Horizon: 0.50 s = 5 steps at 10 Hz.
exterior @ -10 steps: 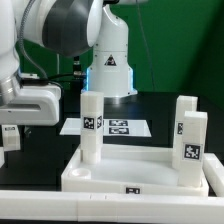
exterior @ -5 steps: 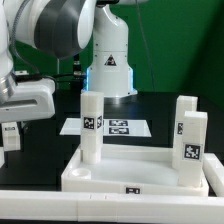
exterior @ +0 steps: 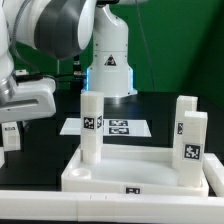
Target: Assemble desk
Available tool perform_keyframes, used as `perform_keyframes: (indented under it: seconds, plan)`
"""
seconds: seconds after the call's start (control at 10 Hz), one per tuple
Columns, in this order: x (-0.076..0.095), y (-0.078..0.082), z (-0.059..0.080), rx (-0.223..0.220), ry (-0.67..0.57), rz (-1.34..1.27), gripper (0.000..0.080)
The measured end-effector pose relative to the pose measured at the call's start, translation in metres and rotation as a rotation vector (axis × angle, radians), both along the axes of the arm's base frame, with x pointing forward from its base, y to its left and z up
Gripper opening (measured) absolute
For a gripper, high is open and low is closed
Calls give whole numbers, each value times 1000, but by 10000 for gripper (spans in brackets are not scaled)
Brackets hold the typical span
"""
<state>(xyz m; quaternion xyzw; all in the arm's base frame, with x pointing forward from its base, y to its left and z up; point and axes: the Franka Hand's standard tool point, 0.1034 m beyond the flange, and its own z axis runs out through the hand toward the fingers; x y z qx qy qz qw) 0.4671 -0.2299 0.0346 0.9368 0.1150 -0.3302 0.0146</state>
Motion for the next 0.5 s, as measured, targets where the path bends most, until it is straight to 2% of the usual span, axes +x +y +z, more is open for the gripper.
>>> perform_keyframes:
  seconds: [0.1, 0.2, 0.4, 0.5]
  plan:
    - [0, 3, -2, -33, 69, 20, 649]
    - [0, 7, -5, -43, 107, 20, 649]
    - [-8, 13, -8, -59, 261, 13, 649]
    - [-6, 14, -12, -64, 291, 12, 649]
